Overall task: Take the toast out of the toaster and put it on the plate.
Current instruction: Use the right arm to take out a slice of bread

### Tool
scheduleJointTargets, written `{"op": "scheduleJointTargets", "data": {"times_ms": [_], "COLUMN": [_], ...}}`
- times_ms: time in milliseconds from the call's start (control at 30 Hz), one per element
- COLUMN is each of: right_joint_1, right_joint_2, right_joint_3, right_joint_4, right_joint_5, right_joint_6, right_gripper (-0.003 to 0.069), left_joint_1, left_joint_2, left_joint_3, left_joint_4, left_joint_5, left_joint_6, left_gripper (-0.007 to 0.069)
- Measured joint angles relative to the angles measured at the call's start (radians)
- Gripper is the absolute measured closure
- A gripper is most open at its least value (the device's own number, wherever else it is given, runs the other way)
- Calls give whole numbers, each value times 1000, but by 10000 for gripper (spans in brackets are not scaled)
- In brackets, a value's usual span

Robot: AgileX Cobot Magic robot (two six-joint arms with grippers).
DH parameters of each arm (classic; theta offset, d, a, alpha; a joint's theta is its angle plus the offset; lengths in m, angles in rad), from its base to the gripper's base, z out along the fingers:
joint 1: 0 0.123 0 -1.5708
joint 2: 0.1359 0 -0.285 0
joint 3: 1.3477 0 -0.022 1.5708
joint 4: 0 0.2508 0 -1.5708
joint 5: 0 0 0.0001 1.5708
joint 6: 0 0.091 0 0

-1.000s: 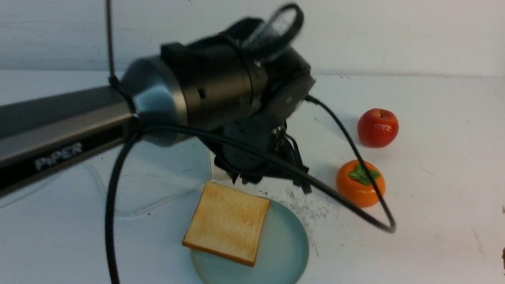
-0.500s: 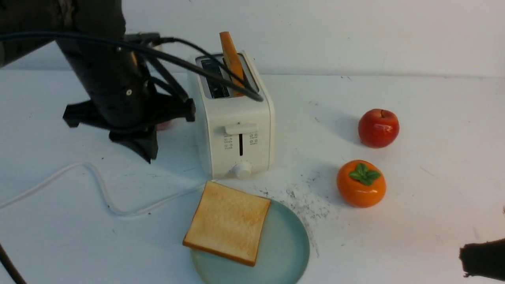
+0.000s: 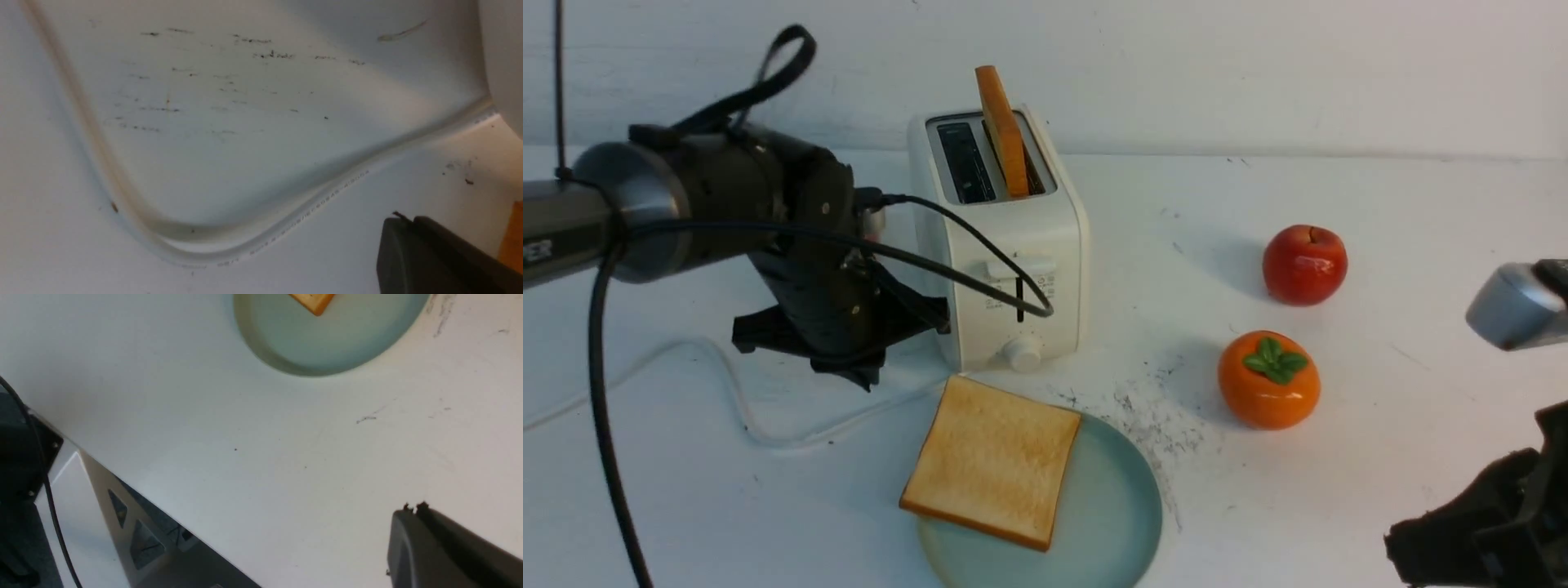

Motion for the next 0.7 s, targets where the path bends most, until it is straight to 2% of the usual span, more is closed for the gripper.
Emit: {"op": "scheduleJointTargets", "data": {"times_ms": [233,433,533,700], "right_joint_1": [17,17,17,17], "right_joint_2": [0,0,1,1], "right_joint_3": [0,0,0,0], "right_joint_4": [-57,-57,-55,-50], "right_joint_5": [-10,-58,-78,-105], "right_joint_6": [34,56,59,59], "right_gripper": [660,660,659,657], "left_joint_1": [0,1,2,-11], "left_joint_2": [78,94,94,94], "left_joint_3": [0,0,0,0], "left_joint_4": [-29,-166,-286,-390], "left_joint_5": [-38,-44,-15,34], "left_joint_6": [-3,38,134,264], "left_gripper": [638,638,638,638]}}
